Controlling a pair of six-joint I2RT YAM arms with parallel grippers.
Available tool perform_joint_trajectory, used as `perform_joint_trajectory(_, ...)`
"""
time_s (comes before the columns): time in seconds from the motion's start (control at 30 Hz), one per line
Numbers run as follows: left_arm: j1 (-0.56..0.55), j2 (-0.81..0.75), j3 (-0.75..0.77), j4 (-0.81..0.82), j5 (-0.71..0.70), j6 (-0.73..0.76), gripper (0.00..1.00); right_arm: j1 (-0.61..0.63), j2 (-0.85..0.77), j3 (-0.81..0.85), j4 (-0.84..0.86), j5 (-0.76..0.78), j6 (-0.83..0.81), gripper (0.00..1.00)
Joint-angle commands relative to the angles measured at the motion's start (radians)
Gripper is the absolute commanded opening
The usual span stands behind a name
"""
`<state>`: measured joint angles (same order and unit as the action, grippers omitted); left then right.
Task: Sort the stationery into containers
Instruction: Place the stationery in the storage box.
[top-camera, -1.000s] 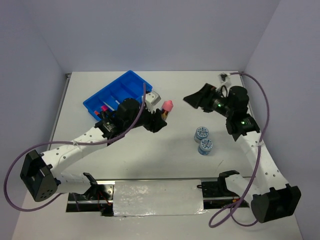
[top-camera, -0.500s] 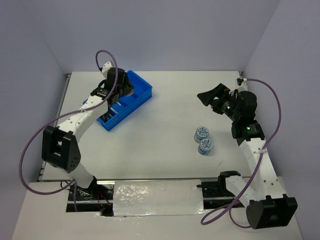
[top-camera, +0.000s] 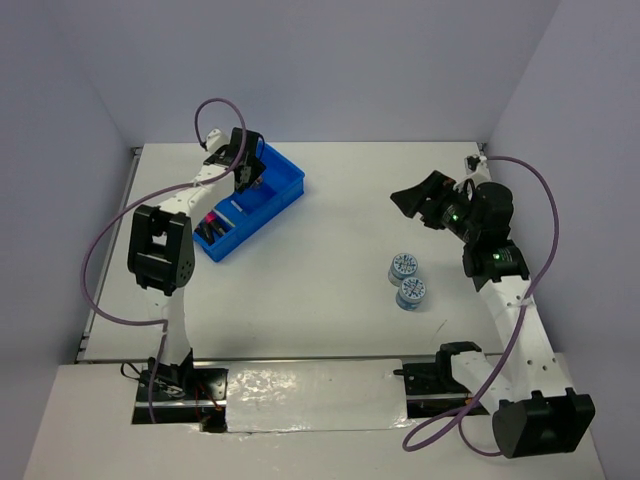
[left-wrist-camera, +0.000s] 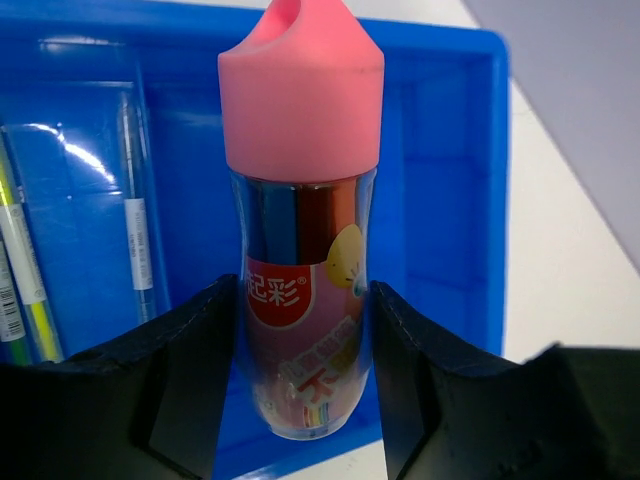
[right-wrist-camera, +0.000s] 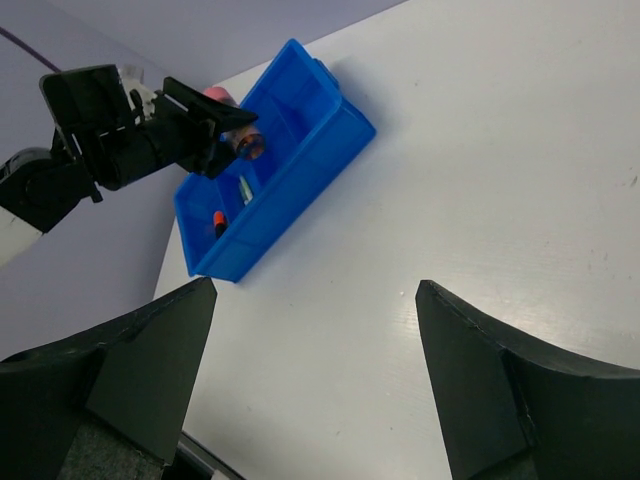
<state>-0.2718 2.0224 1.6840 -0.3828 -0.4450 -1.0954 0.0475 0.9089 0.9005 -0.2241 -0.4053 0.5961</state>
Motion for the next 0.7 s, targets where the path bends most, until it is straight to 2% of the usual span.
perform_joint_trajectory(0.0,0.003,-0.005,0.022,0.031,-0.012,-0.024,0.09,-0.001,0.011,-0.009,0.046,-0.033,-0.028,0.89)
perform_joint_trajectory(0.13,0.003,0.013,0.016,0.019,0.014,-0.015,0.16,-0.003,0.018,-0.018,0.055,-0.036,-0.025,0.89)
perform_joint_trajectory(0.23,0.005,0.001,-0.041,0.068,0.035,-0.017,0.23,0.0,0.019,-0.018,0.062,-0.04,-0.019,0.89)
perform_joint_trajectory(0.3,0.006,0.002,-0.049,0.077,0.051,-0.015,0.33,-0.001,0.021,-0.015,0.06,-0.05,-0.021,0.89)
perform_joint_trajectory(0.43,0.008,0.009,-0.058,0.073,0.071,-0.026,0.45,-0.003,0.025,-0.011,0.065,-0.076,-0.019,0.89)
perform_joint_trajectory(0.47,0.008,0.006,-0.06,0.084,0.072,-0.026,0.5,0.0,0.025,-0.009,0.062,-0.079,-0.021,0.89)
perform_joint_trajectory(0.5,0.008,0.002,-0.061,0.084,0.074,-0.027,0.61,-0.003,0.025,-0.008,0.058,-0.084,-0.027,0.89)
perform_joint_trajectory(0.57,0.008,-0.01,-0.058,0.076,0.071,-0.027,0.72,-0.001,0.024,0.0,0.054,-0.089,-0.035,0.89)
perform_joint_trajectory(0.6,0.008,-0.016,-0.056,0.074,0.069,-0.029,0.84,-0.001,0.024,0.001,0.045,-0.089,-0.042,0.89)
perform_joint_trajectory(0.67,0.008,-0.042,-0.056,0.076,0.069,-0.023,0.96,-0.001,0.027,0.006,0.042,-0.096,-0.048,0.9)
